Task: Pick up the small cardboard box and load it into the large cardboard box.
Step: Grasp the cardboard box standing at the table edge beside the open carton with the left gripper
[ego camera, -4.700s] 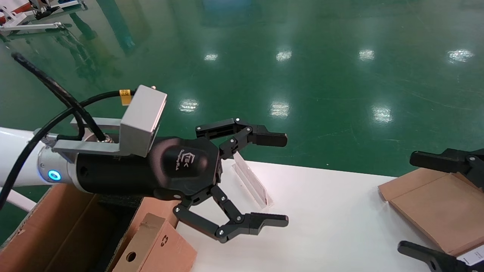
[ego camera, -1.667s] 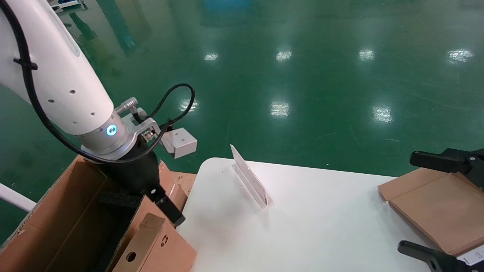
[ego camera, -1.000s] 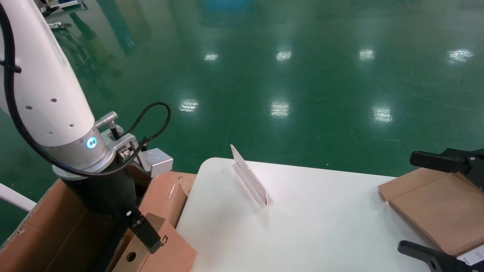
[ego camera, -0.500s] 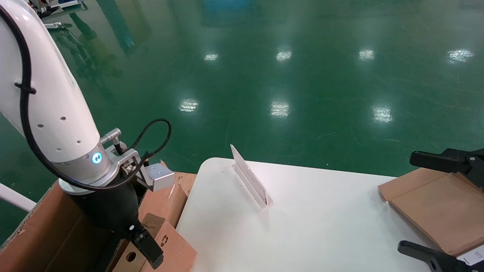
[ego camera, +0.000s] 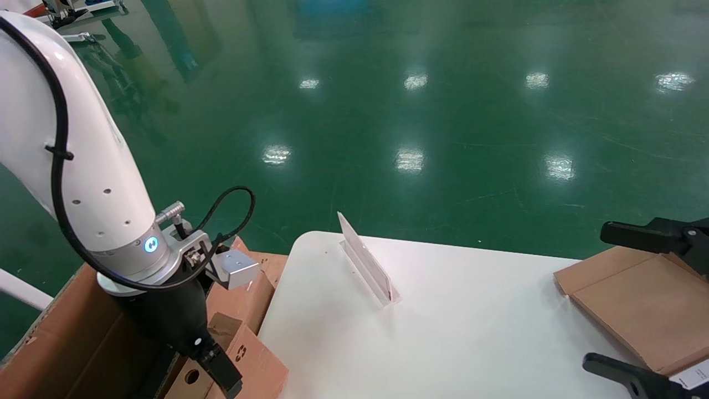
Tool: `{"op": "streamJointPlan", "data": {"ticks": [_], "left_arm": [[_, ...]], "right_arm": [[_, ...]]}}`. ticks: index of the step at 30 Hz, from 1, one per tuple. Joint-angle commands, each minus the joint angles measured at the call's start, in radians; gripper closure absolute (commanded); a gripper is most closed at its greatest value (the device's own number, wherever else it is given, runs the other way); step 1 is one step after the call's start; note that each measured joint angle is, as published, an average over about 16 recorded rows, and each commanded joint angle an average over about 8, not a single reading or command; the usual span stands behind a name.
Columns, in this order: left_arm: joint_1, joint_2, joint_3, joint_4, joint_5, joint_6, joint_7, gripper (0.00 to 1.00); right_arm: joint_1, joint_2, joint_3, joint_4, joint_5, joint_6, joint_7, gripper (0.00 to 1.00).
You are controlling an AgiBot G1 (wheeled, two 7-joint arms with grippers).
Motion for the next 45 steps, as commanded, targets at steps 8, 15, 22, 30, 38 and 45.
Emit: {"op": "streamJointPlan", "data": {"ticks": [8, 15, 22, 30, 38, 45], "left_arm": [[0.006, 0.0, 0.003, 0.0, 0.005, -0.006, 0.003, 1.0], [0.008, 0.0, 0.003, 0.0, 0.006, -0.008, 0.003, 1.0], [0.009, 0.0, 0.004, 0.0, 0.006, -0.009, 0.003, 1.0], [0.009, 0.0, 0.004, 0.0, 0.006, -0.009, 0.003, 1.0], [0.008, 0.0, 0.002, 0.0, 0.006, -0.008, 0.003, 1.0], [0.001, 0.003, -0.011, 0.002, 0.006, -0.009, 0.006, 1.0]], "right_arm": [[0.0, 0.0, 0.0, 0.0, 0.0, 0.0, 0.0, 1.0], [0.0, 0.0, 0.0, 0.0, 0.0, 0.0, 0.0, 1.0], [0.0, 0.0, 0.0, 0.0, 0.0, 0.0, 0.0, 0.12], [0.0, 0.0, 0.0, 0.0, 0.0, 0.0, 0.0, 0.0], [0.0, 0.0, 0.0, 0.0, 0.0, 0.0, 0.0, 0.0], [0.0, 0.0, 0.0, 0.0, 0.0, 0.0, 0.0, 0.0]]}}
